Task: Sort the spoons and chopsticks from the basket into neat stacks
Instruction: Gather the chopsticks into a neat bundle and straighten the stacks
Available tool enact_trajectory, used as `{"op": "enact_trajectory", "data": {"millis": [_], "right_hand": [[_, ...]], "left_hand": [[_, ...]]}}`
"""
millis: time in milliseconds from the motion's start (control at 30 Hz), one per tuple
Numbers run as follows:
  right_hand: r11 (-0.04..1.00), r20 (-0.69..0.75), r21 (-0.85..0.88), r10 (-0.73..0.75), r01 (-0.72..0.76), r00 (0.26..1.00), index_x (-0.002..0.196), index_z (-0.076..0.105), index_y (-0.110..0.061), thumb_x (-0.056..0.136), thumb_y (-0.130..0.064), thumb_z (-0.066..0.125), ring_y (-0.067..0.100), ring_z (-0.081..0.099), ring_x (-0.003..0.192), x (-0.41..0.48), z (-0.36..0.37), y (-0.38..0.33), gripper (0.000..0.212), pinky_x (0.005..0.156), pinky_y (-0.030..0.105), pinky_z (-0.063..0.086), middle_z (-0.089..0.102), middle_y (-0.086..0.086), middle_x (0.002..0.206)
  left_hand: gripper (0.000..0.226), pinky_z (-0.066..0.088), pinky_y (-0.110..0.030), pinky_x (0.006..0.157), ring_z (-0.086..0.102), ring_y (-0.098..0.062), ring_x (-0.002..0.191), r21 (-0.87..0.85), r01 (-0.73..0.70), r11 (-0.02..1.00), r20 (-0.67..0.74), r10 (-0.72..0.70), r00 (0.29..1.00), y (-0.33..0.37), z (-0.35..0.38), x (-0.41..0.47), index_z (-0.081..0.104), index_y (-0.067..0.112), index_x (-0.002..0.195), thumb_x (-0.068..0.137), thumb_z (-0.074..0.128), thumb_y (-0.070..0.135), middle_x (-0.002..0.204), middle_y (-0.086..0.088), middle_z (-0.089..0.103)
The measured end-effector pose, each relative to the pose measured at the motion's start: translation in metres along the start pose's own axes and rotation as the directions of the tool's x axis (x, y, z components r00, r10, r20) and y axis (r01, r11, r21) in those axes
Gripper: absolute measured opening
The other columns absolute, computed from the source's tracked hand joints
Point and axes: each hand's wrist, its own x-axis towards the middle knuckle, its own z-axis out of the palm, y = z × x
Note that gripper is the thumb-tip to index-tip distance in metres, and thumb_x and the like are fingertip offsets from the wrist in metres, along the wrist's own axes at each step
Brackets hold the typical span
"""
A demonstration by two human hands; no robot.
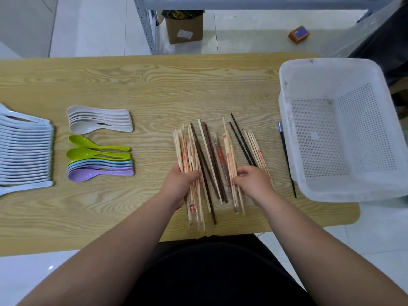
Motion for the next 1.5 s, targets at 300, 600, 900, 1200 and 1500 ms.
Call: {"op": "enact_trajectory", "data": {"millis": [300,600,900,1200,1500], "right_hand": [[0.859,0.285,0.499,-0.042,-0.111,0.958,0.122,0.061,-0.007,0.085,0.005,0.072,0.027,0.072,0.102,-0.024,0.023,-0.024,0.04,0.094,0.045,0.058,0.072,0.015,0.112],[0.922,0.235,0.388,-0.1,0.001,0.967,0.115,0.064,-0.014,0.087,-0.008,0.076,0.023,0.072,0.099,-0.033,0.029,-0.027,0.031,0.088,0.04,0.061,0.07,0.011,0.111],[0.981,0.265,0.16,-0.153,0.113,0.952,0.106,0.07,-0.022,0.086,-0.014,0.077,0.011,0.073,0.081,-0.043,0.027,-0.023,0.023,0.068,0.023,0.057,0.071,-0.002,0.097],[0.912,0.178,0.41,-0.098,0.017,0.979,0.1,0.068,-0.019,0.086,-0.012,0.077,0.021,0.071,0.1,-0.027,0.016,-0.031,0.018,0.086,0.042,0.061,0.071,0.004,0.106],[0.942,0.088,0.255,-0.249,0.22,0.965,0.099,0.075,-0.029,0.086,-0.03,0.079,0.003,0.07,0.088,-0.033,0.025,-0.033,0.013,0.078,0.021,0.057,0.075,-0.01,0.094]], "left_hand": [[0.025,0.06,-0.041,0.078,0.072,-0.026,0.083,-0.023,-0.15,0.988,0.049,0.151,0.987,0.009,0.011,-0.002,0.064,0.01,0.105,0.088,0.066,-0.007,0.092,-0.01,0.075],[0.038,0.058,-0.05,0.087,0.073,-0.033,0.098,-0.06,-0.164,0.985,0.072,0.168,0.983,0.011,0.008,-0.009,0.061,0.005,0.12,0.085,0.075,0.0,0.105,-0.016,0.075],[0.05,0.059,-0.051,0.085,0.072,-0.03,0.097,-0.058,-0.199,0.978,-0.024,0.198,0.98,0.008,0.004,-0.007,0.056,0.009,0.123,0.08,0.082,0.007,0.103,-0.011,0.073],[0.042,0.059,-0.051,0.081,0.073,-0.036,0.09,-0.065,-0.155,0.986,-0.025,0.154,0.988,0.004,0.005,-0.007,0.057,0.006,0.121,0.082,0.071,-0.004,0.099,-0.017,0.073],[0.033,0.059,-0.052,0.084,0.071,-0.038,0.096,-0.153,-0.125,0.98,0.053,0.135,0.989,-0.004,0.017,-0.013,0.056,0.001,0.118,0.088,0.069,-0.003,0.105,-0.024,0.07]]}}
